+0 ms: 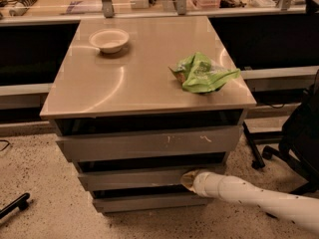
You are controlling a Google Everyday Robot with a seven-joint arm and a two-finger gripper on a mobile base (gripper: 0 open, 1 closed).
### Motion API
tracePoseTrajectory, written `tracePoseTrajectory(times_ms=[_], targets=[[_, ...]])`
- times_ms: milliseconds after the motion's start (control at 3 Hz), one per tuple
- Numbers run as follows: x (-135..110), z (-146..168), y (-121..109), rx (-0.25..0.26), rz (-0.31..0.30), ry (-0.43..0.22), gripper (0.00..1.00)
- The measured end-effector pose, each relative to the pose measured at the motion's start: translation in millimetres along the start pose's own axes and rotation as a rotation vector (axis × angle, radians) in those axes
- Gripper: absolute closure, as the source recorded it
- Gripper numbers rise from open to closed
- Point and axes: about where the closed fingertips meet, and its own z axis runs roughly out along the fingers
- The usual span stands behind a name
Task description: Close middle drawer
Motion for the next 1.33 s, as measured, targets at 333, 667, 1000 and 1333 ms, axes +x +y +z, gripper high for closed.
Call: tracePoseTrajectory(times_ms=[333,667,1000,1333], targets=[[-6.2,-5.4,7.7,-0.074,0.000,-0.011,1.00],[-24.5,-32.0,9.2,-0.200,0.022,-0.024,1.00],[-40.4,-70.9,19.2,-0.332,0.051,-0.032,1.00],[-51.2,-119.5,42.6,-0.484,0.108,-0.019,1.00]])
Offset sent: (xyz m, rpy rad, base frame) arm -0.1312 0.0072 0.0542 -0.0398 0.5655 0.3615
